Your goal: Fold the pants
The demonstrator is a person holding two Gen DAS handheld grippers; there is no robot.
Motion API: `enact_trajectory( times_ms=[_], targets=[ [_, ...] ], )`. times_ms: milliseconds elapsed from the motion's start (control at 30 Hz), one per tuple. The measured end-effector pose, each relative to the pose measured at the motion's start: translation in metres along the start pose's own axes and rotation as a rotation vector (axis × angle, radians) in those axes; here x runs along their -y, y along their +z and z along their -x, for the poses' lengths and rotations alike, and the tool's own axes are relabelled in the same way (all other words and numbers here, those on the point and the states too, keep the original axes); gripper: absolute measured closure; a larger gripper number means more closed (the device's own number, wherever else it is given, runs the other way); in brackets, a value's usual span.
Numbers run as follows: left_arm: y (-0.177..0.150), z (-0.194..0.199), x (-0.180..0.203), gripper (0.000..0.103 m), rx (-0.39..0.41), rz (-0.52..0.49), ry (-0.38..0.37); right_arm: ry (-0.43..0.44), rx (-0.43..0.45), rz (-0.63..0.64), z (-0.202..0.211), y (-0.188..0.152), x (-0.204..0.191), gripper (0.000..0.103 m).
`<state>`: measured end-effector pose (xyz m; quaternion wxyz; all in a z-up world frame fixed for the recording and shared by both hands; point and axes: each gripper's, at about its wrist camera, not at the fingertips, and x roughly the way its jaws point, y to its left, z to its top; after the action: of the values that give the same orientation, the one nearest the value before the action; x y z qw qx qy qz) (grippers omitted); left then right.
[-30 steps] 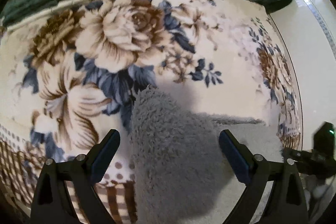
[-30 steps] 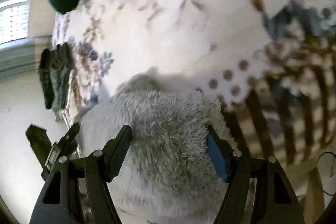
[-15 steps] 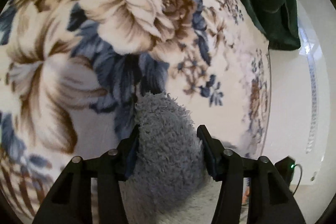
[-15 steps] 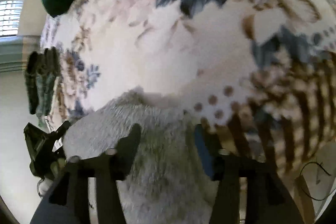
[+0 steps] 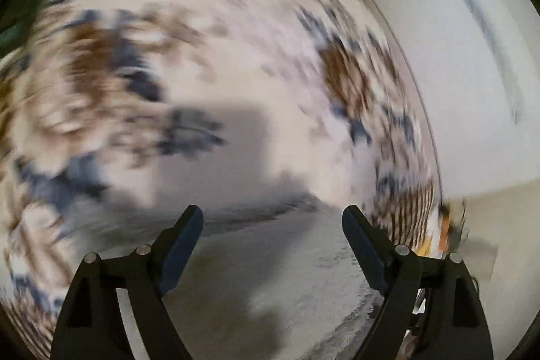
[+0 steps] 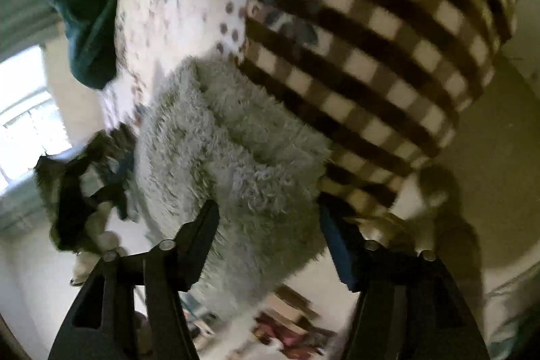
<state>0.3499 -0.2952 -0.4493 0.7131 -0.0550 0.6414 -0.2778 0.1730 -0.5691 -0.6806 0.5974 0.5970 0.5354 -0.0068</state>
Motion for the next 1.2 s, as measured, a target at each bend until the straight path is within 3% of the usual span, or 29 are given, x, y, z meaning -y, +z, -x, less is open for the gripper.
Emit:
enact_trajectory(
  times_ms=[33,67,167,233,367,400,467,500,567,667,700,767,833,967,1100,1200],
  targets=[
    [0.003,-0.022,0.011,0.019,-0.055,-0.049,0.027,0.012,0.02,0.013,-0.001,-0.003,0.0,0.076],
    [0.003,-0.037,0.016,0.019,-0.093,-0.076,0.045,0.002,0.033,0.022,0.0,-0.006,-0.001,0.083],
    [-0.003,-0.08,0.018,0.019,-0.192,-0.121,0.113,-0.043,0.097,0.08,0.011,-0.018,-0.004,0.087],
    [-0.003,-0.089,0.004,0.018,-0.199,-0.049,0.075,-0.071,0.119,0.094,0.015,-0.023,-0.001,0.088],
    [-0.002,-0.087,-0.012,0.017,-0.18,0.029,0.015,-0.168,0.06,0.078,0.01,-0.02,0.019,0.088],
    [-0.002,-0.087,-0.013,0.017,-0.181,0.025,0.015,-0.184,0.019,0.086,0.004,-0.018,0.021,0.085],
    [-0.003,-0.086,-0.013,0.017,-0.18,0.015,0.022,-0.179,-0.025,0.068,-0.002,-0.015,0.02,0.055],
    [-0.003,-0.082,-0.013,0.017,-0.173,0.017,0.023,-0.165,-0.03,0.057,-0.001,-0.014,0.019,0.046],
    [0.0,-0.074,-0.006,0.018,-0.146,0.028,0.011,-0.064,-0.013,0.058,0.008,-0.015,0.015,0.022],
    [-0.007,-0.035,-0.008,0.018,-0.032,0.041,-0.113,0.047,0.01,0.143,0.018,-0.02,0.006,0.014],
    [-0.013,-0.018,-0.012,0.017,0.005,0.047,-0.172,0.06,0.015,0.185,0.017,-0.023,0.003,0.013],
    [-0.031,0.013,-0.028,0.002,0.068,0.081,-0.238,0.077,0.008,0.247,0.009,-0.025,-0.001,0.012],
    [-0.056,0.042,-0.05,0.001,0.139,0.138,-0.268,0.065,-0.005,0.306,-0.005,-0.025,-0.004,0.012],
    [-0.115,0.068,-0.082,0.001,0.245,0.186,-0.267,0.037,-0.022,0.422,-0.038,-0.022,-0.007,0.009],
    [-0.16,0.045,-0.109,0.001,0.194,0.272,-0.216,0.049,-0.077,0.456,-0.064,-0.021,-0.012,0.001],
    [-0.167,0.034,-0.119,0.001,0.186,0.294,-0.147,0.049,-0.109,0.475,-0.071,-0.017,-0.017,0.0]
  ],
)
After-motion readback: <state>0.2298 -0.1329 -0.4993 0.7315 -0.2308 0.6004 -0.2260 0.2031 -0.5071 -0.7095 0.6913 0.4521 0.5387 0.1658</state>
